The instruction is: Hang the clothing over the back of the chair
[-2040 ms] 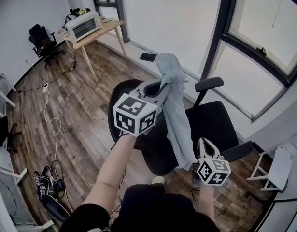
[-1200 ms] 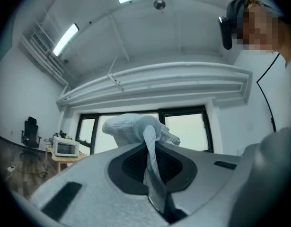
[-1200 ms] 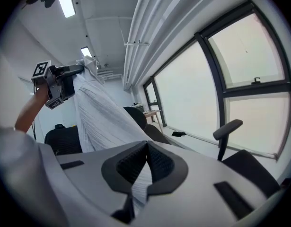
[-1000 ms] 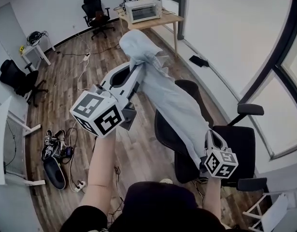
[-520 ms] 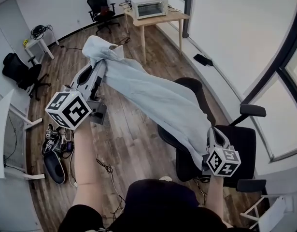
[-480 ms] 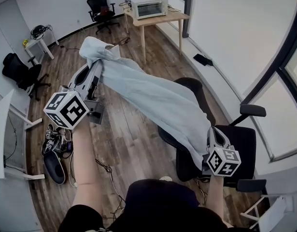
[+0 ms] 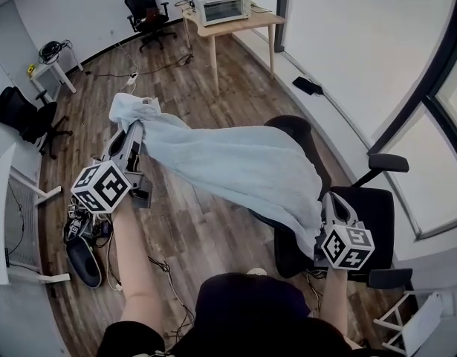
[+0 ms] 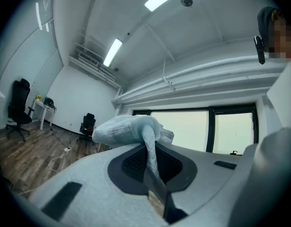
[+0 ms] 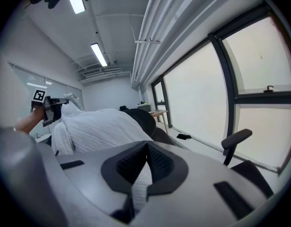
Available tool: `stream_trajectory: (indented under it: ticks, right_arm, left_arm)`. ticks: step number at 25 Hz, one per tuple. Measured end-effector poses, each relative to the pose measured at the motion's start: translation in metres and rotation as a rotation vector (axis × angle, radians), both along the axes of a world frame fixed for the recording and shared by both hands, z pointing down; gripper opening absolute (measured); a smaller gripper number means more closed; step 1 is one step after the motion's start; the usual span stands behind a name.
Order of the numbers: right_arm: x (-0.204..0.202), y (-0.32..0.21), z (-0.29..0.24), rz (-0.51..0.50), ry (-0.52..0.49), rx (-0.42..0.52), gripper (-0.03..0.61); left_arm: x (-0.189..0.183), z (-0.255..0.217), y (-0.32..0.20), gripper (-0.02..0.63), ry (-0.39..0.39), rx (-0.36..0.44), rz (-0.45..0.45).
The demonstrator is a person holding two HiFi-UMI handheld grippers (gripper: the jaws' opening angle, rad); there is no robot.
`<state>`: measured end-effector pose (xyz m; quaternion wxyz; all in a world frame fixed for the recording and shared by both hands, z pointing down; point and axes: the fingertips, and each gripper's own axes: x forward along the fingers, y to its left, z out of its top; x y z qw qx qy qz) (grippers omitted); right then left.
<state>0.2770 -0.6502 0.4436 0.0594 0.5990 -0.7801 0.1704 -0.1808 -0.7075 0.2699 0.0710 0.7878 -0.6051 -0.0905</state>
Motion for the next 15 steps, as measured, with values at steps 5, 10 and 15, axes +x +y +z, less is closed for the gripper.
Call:
stream_trajectory:
  ticks: [5, 10, 15]
  right_arm:
    - [0.003, 0.004, 0.006, 0.029, 0.010, -0.018, 0.000]
    - [0.005, 0.010, 0.011, 0.045, 0.025, -0.022, 0.000]
    - [0.015, 0.022, 0.024, 0.076, 0.038, -0.053, 0.000]
  left_arm:
    - [0.025, 0.068, 0.000, 0.020, 0.069, -0.114, 0.073]
    - [0.054, 0.137, 0.004, 0.020, 0.136, -0.230, 0.136]
    - [0.081, 0.200, 0.008, 0.020, 0.164, -0.349, 0.190]
